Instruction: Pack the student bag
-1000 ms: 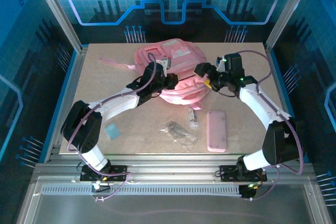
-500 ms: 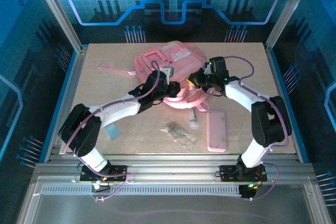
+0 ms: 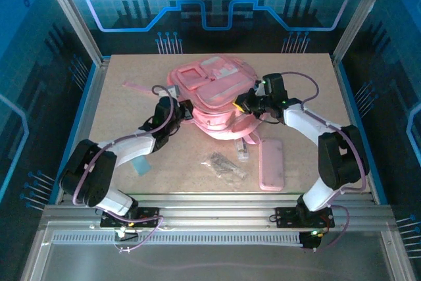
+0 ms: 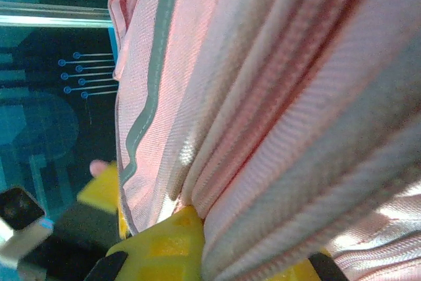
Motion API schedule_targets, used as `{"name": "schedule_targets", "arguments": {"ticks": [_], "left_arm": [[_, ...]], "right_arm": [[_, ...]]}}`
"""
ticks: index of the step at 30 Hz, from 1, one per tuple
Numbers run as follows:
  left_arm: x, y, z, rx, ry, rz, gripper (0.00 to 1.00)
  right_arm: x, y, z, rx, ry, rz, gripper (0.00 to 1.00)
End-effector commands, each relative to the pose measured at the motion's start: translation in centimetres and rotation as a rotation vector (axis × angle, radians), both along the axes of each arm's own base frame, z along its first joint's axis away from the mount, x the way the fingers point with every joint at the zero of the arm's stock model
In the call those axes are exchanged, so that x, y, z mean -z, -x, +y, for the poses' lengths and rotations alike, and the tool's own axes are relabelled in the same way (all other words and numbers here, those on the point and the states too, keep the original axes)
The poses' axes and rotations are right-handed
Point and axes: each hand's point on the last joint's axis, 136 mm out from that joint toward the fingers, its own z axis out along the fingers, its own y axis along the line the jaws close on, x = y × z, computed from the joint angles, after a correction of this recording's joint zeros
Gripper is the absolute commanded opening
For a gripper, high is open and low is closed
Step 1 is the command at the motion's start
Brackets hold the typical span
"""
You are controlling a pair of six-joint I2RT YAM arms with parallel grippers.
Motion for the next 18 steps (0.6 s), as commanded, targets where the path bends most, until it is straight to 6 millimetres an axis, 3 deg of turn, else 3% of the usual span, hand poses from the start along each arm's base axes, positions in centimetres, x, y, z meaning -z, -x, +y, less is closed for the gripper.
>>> {"name": "schedule_targets", "arguments": {"ticks": [1,6,10,11,12,14,16,18], "left_arm": [[-1.5,-4.8,9.4,-0.322,-0.182,-0.112,0.0],[-0.1,-8.5,12.1,-0.348,-0.214,-0.059,0.0],[-0.5,-8.7,11.0,-0.272,-0.194,-0.039,0.03],[-0.6,-8.4,10.5,-0.249,-0.176,-0.029,0.18],[-0.8,-8.1,10.1,-0.224,-0.16,-0.019,0.41],[-1.1,-7.2,9.4,-0.191,-0.122,0.024,0.75],[-1.6,-6.1,8.5,-0.141,-0.083,0.062,0.96],[-2.2,-4.8,7.3,-0.085,-0.028,0.085,0.99]], "right_arm": [[-2.4,-0.1,-1.2,-0.003,0.044,-0.096,0.0],[-2.0,0.1,-0.9,-0.025,0.046,-0.084,0.0],[-2.7,-0.3,0.7,-0.069,0.016,-0.11,0.0],[-3.0,-0.4,1.4,-0.091,-0.004,-0.12,0.0],[-3.3,-0.6,2.1,-0.113,-0.026,-0.129,0.0],[-3.4,-0.8,3.2,-0.148,-0.042,-0.129,0.0],[-3.5,-0.9,4.1,-0.179,-0.042,-0.13,0.03],[-3.5,-1.0,5.2,-0.212,-0.046,-0.135,0.11]]}}
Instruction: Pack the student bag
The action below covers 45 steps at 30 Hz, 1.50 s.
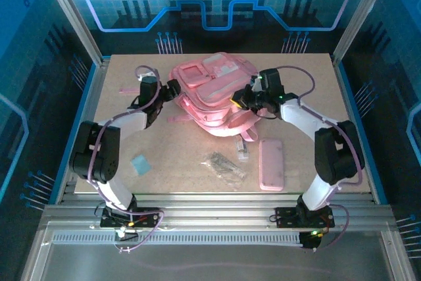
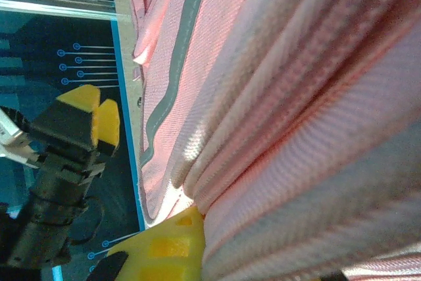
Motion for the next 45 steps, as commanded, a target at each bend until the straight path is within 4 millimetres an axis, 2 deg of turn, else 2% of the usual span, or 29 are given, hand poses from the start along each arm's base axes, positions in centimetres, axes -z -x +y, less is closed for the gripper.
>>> {"name": "schedule_targets", "arguments": {"ticks": [1,3,5,7,10,12,14,20,23,26,31,35,37,42,45], "left_arm": [[-3.4,2.1,-2.3,0.083,0.106,0.008,0.99],[-4.2,3.4,-3.1,0.114,0.155,0.02,0.99],[-4.9,4.5,-4.1,0.145,0.162,0.038,0.99],[-5.3,5.3,-5.2,0.184,0.136,0.055,0.99],[-5.5,6.2,-6.9,0.241,0.077,0.071,0.99],[-5.2,6.7,-7.9,0.273,0.057,0.085,0.99],[-5.1,7.1,-8.9,0.306,0.049,0.099,0.99],[-5.8,7.4,-11.7,0.39,0.021,0.103,0.99],[-6.0,7.2,-12.6,0.417,0.019,0.109,0.99],[-6.1,7.0,-13.3,0.446,0.031,0.112,0.99],[-6.2,7.1,-14.8,0.5,0.056,0.115,0.99],[-6.1,7.1,-15.1,0.509,0.068,0.12,0.99],[-6.2,7.2,-15.1,0.511,0.068,0.12,0.99],[-6.2,7.6,-14.8,0.507,0.056,0.123,0.99],[-6.2,7.6,-14.8,0.507,0.051,0.124,0.99]], "right_arm": [[-3.1,0.4,4.0,-0.17,-0.073,-0.096,0.15],[-3.4,0.2,5.0,-0.222,-0.097,-0.111,0.31],[-3.3,0.3,5.2,-0.271,-0.092,-0.108,0.52],[-2.9,0.7,4.8,-0.31,-0.044,-0.097,0.64],[-1.5,2.0,2.3,-0.325,0.124,-0.076,0.78],[-0.8,3.3,0.0,-0.316,0.255,-0.071,0.92],[-0.1,4.6,-2.7,-0.297,0.403,-0.064,1.0],[2.6,9.9,-11.2,-0.216,0.8,0.078,1.0],[3.9,12.8,-14.0,-0.18,0.904,0.155,1.0],[4.9,15.6,-15.8,-0.148,0.953,0.224,1.0],[6.5,18.7,-16.7,-0.117,0.987,0.275,1.0],[8.2,19.2,-15.4,-0.148,0.932,0.271,1.0],[9.7,20.0,-15.0,-0.175,0.918,0.292,1.0],[12.3,21.3,-15.1,-0.191,0.944,0.355,1.0],[13.2,21.5,-14.3,-0.203,0.916,0.348,1.0]]}}
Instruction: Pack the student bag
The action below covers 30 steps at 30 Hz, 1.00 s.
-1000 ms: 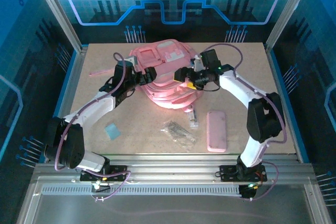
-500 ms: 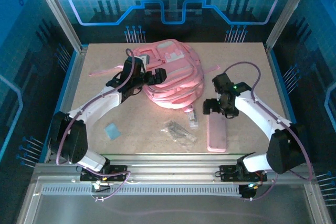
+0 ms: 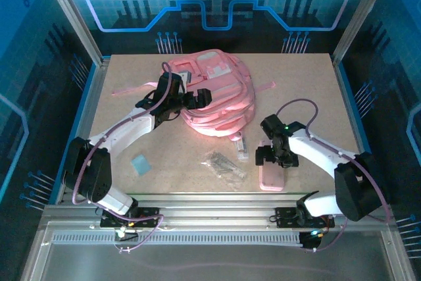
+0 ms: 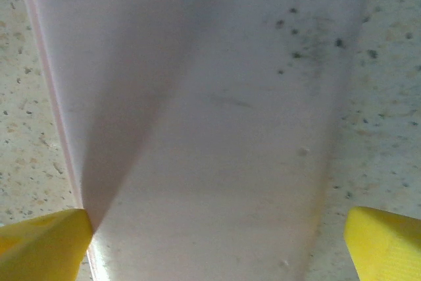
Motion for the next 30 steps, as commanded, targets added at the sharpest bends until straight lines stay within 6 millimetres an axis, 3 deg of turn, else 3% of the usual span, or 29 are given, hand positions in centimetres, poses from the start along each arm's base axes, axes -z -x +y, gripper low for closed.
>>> {"name": "schedule_targets", "arguments": {"ticks": [1,9,13,19,26,30], "left_arm": [[-1.5,0.1,-0.6,0.035,-0.003,-0.028,0.99],[-1.5,0.1,-0.4,0.037,-0.02,-0.025,0.99],[-0.9,-0.1,0.2,0.052,-0.111,-0.034,0.99],[1.3,0.0,0.8,0.146,-0.329,0.013,0.99],[3.3,0.6,-1.7,0.32,-0.505,0.004,0.99],[4.2,-0.9,-3.4,0.351,-0.552,-0.01,0.99]], "right_arm": [[1.1,0.2,1.1,0.004,-0.027,-0.001,1.0],[2.0,0.1,1.2,-0.002,0.001,-0.006,0.99],[1.4,-0.3,1.0,-0.004,-0.001,-0.028,0.91],[-2.0,-2.8,0.7,0.021,-0.087,-0.133,0.8],[-6.4,-7.4,-1.0,0.104,-0.231,-0.292,0.72],[-8.5,-9.5,-2.0,0.142,-0.276,-0.363,0.71]]}}
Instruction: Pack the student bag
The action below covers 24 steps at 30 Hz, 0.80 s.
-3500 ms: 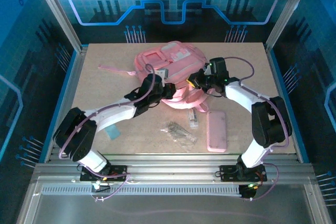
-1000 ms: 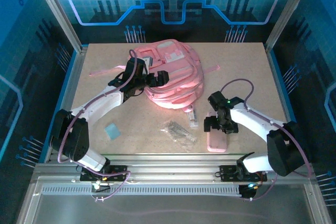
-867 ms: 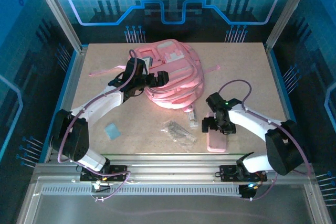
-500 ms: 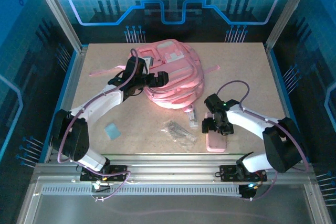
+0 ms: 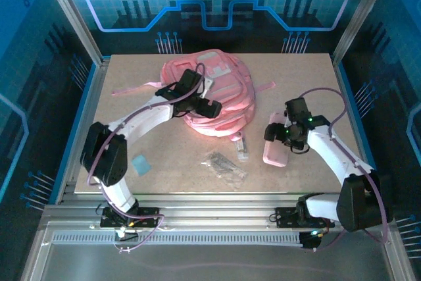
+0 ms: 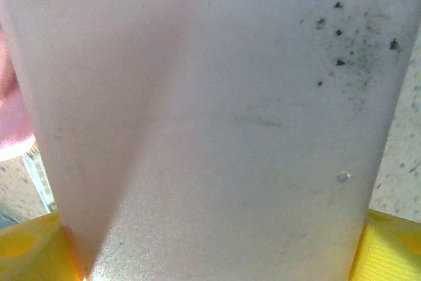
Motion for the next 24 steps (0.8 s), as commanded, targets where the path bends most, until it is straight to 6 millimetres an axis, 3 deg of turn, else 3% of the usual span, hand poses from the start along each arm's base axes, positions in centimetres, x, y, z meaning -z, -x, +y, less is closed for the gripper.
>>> {"name": "schedule_targets", "arguments": {"ticks": [1,7,11,18,21,23,24], "left_arm": [[0.5,-1.3,-0.6,0.047,-0.083,-0.017,0.99],[1.6,-4.2,-2.3,0.043,-0.085,-0.019,0.92],[3.8,-5.8,-2.6,0.052,-0.117,-0.011,0.87],[8.7,-4.7,-2.7,0.085,-0.136,0.148,0.85],[9.9,-4.4,-2.3,0.085,-0.157,0.171,0.64],[9.9,-4.5,-2.1,0.078,-0.158,0.168,0.38],[9.5,-4.7,-2.0,0.073,-0.153,0.163,0.2]], "right_arm": [[-3.0,-2.3,0.5,-0.024,-0.065,-0.105,0.7],[-3.2,-2.6,0.5,-0.022,-0.083,-0.114,0.65],[-2.4,-2.2,0.4,-0.025,-0.088,-0.09,0.63],[-2.7,-2.0,-0.4,-0.006,-0.094,-0.099,0.62],[-3.1,-2.2,-0.7,0.004,-0.104,-0.114,0.6],[-3.4,-2.3,-0.8,0.007,-0.113,-0.122,0.58],[-3.6,-2.4,-0.7,0.007,-0.117,-0.126,0.57]]}}
